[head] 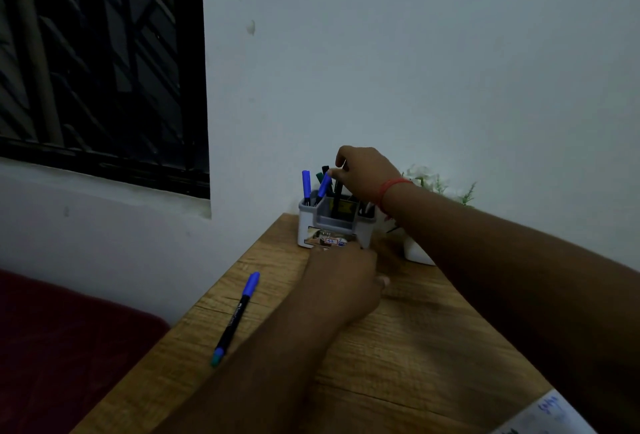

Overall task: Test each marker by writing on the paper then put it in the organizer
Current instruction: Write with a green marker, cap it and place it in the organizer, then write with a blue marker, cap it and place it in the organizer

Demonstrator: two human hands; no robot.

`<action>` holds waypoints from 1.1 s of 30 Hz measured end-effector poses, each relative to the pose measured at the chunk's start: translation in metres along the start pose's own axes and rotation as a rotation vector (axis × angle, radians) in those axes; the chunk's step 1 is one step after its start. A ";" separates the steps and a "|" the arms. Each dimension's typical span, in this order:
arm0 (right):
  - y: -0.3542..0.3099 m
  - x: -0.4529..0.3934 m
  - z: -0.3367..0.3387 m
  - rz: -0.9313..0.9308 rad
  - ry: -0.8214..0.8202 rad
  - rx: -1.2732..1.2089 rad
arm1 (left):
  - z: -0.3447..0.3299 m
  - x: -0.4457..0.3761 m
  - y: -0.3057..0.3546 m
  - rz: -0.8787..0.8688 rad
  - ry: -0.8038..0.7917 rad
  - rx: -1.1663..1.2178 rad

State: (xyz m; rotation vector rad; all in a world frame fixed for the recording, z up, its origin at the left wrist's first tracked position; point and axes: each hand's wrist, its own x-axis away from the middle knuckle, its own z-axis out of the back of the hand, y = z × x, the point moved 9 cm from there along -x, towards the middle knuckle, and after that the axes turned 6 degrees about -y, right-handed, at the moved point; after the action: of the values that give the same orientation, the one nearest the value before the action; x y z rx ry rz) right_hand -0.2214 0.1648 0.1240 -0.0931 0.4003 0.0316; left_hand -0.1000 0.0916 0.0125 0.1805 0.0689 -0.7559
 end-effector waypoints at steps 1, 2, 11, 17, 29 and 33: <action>0.001 -0.001 0.005 0.004 0.024 0.024 | 0.000 0.000 0.000 0.001 -0.003 0.001; 0.003 -0.001 0.009 0.003 0.049 0.056 | 0.000 0.000 0.000 0.002 -0.005 0.007; 0.044 -0.013 0.002 -0.248 -0.089 0.069 | -0.001 -0.002 0.000 0.010 -0.002 0.013; 0.017 -0.019 0.026 -0.093 0.081 -0.031 | -0.001 -0.002 0.001 0.010 -0.026 0.007; 0.008 -0.026 0.001 -0.051 -0.015 -0.026 | 0.000 0.001 0.004 -0.029 0.023 -0.011; 0.006 -0.019 0.017 -0.037 0.091 -0.053 | 0.004 0.001 0.004 -0.029 0.023 -0.007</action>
State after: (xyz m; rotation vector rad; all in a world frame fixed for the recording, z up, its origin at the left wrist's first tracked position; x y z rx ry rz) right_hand -0.2326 0.1719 0.1466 -0.1551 0.4888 0.0011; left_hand -0.0962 0.0933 0.0166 0.1814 0.0958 -0.7821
